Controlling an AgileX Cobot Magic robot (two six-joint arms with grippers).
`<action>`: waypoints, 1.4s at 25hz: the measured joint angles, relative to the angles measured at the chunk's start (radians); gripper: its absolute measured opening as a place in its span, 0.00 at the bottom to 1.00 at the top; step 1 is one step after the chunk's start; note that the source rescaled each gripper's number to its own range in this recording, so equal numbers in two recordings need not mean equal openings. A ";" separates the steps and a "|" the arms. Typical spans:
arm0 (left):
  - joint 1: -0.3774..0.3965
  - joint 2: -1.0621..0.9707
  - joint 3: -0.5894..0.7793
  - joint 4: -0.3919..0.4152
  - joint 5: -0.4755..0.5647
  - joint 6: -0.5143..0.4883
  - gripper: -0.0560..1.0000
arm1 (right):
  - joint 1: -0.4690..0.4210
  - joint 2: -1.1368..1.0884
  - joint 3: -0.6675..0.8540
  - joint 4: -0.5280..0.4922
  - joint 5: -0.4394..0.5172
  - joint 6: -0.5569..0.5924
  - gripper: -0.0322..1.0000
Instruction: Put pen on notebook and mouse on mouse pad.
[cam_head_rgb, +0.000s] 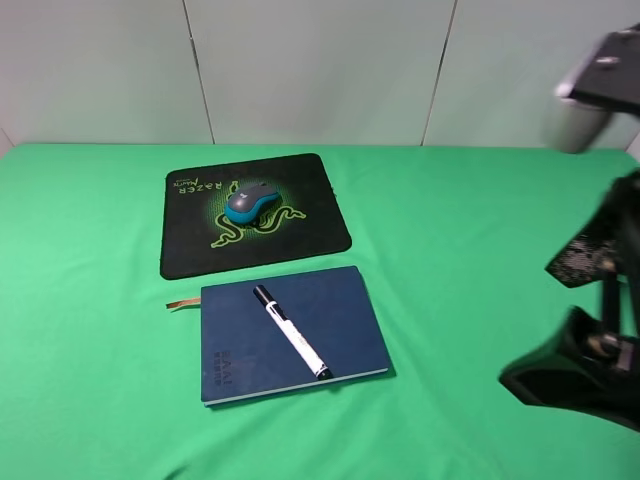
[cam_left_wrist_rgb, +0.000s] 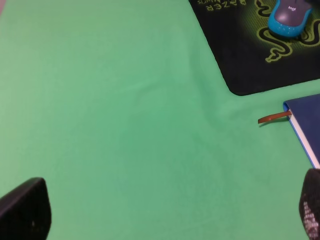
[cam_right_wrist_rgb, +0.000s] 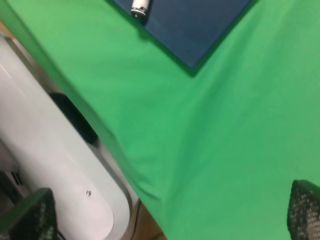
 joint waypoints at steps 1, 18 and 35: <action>0.000 0.000 0.000 0.000 0.000 0.000 1.00 | 0.000 -0.031 0.018 0.000 -0.012 0.000 1.00; 0.000 0.000 0.000 0.000 0.001 0.000 1.00 | -0.659 -0.699 0.369 -0.003 -0.163 0.000 1.00; 0.000 0.000 0.000 0.000 0.001 0.000 1.00 | -0.893 -0.935 0.402 0.001 -0.185 -0.078 1.00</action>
